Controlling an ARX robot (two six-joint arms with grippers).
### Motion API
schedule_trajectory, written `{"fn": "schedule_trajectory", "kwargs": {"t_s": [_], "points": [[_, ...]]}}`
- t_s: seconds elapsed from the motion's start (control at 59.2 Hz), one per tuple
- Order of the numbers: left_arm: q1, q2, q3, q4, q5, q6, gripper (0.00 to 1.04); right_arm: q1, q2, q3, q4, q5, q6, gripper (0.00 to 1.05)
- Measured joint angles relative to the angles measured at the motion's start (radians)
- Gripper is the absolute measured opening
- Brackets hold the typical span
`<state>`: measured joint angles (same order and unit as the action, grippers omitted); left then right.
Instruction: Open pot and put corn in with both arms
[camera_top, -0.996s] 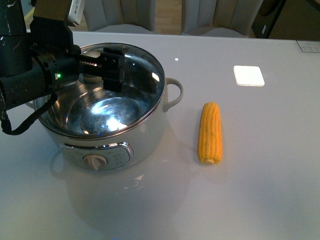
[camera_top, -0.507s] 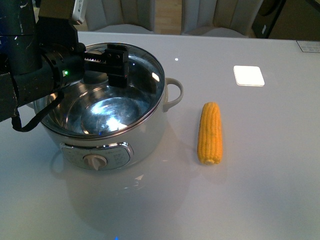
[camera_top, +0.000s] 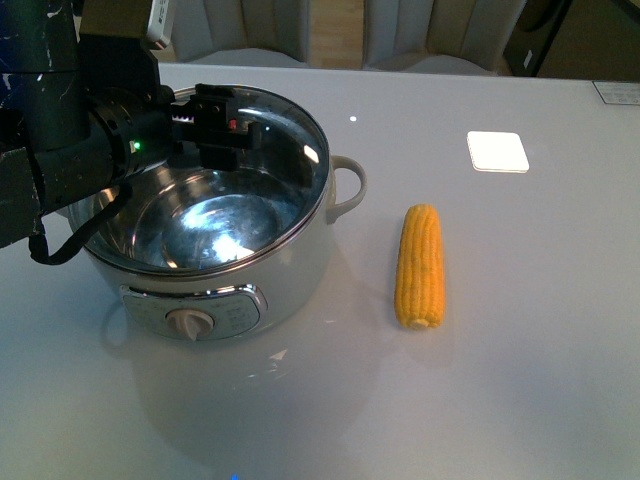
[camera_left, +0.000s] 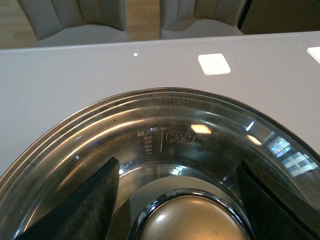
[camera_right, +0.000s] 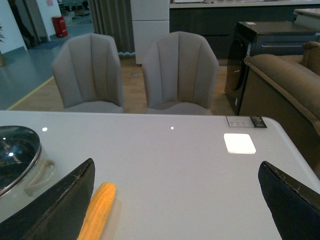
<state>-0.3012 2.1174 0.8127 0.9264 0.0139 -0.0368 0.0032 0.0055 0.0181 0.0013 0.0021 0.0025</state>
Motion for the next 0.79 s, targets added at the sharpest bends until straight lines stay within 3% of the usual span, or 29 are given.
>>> {"fn": "schedule_trajectory", "kwargs": {"t_s": [0.135,0.794], "points": [[-0.003,0.000,0.000,-0.002,-0.007,0.006,0.43,0.000,0.000,0.000,0.000,0.000,0.000,0.96],[-0.004,-0.024,0.000,-0.045,-0.018,0.033,0.42,0.000,0.000,0.000,0.000,0.000,0.000,0.96]]}}
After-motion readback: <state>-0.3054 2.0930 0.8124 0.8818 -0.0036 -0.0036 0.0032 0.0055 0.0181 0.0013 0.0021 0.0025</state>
